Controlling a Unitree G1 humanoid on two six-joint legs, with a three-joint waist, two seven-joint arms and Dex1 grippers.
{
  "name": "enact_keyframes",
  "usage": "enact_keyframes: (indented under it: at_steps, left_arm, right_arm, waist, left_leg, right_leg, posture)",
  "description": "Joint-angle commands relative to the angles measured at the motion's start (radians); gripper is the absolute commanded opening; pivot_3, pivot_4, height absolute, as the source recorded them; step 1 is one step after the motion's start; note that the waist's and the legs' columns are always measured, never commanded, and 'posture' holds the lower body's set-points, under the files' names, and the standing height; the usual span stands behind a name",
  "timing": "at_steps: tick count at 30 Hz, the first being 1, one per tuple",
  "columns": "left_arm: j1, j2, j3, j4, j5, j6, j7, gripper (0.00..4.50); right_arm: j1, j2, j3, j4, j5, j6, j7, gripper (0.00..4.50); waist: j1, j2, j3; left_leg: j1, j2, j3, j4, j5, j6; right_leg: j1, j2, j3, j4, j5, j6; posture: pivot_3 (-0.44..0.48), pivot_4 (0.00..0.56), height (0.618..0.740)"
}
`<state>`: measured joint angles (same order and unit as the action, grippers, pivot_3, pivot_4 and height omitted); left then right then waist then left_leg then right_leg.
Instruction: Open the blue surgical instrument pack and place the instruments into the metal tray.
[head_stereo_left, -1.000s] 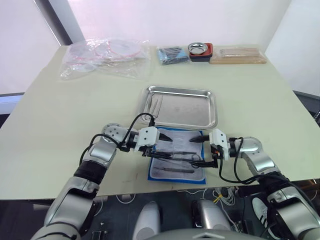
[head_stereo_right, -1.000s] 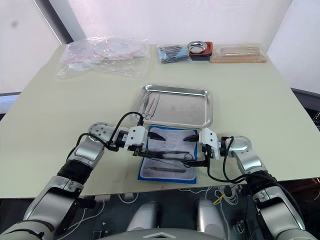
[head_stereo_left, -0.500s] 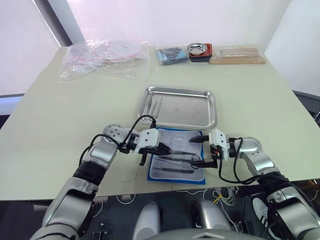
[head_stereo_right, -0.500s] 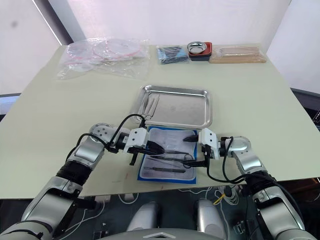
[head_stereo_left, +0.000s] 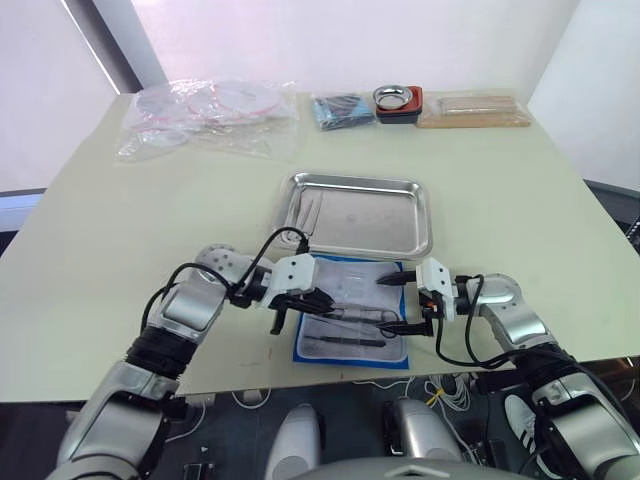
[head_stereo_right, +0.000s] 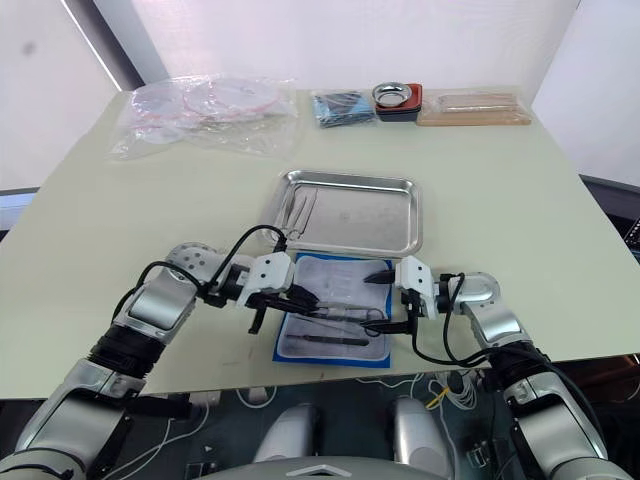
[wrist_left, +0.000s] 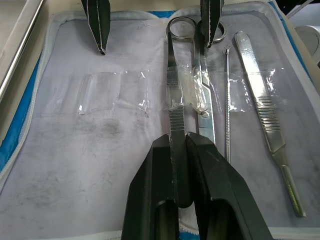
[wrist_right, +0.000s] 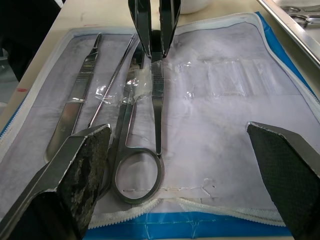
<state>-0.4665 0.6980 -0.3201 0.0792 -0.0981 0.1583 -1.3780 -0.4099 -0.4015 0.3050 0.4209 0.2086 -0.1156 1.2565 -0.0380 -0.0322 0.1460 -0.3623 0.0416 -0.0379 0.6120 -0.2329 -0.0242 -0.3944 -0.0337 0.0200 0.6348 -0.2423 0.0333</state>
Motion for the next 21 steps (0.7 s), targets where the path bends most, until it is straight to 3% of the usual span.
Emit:
enact_keyframes:
  at_steps: [1, 21]
  left_arm:
    - [0.004, 0.03, 0.004, -0.088, -0.002, 0.07, 0.005, 0.05]
    - [0.012, 0.11, 0.024, -0.127, -0.025, 0.103, -0.01, 0.05]
  right_arm:
    - [0.056, -0.021, 0.055, 0.146, -0.111, 0.067, -0.04, 4.5]
    - [0.063, -0.017, 0.057, 0.147, -0.111, 0.066, -0.04, 4.5]
  waist:
    - [-0.001, 0.0, 0.0]
    - [-0.001, 0.0, 0.001]
  left_leg:
    - [0.0, 0.0, 0.0, 0.0, 0.0, 0.0]
    - [0.0, 0.0, -0.001, 0.0, 0.0, 0.0]
  right_leg:
    - [0.0, 0.0, 0.0, 0.0, 0.0, 0.0]
    - [-0.001, 0.001, 0.0, 0.003, 0.0, 0.0]
  posture:
    - [0.0, 0.15, 0.74]
    - [0.0, 0.15, 0.74]
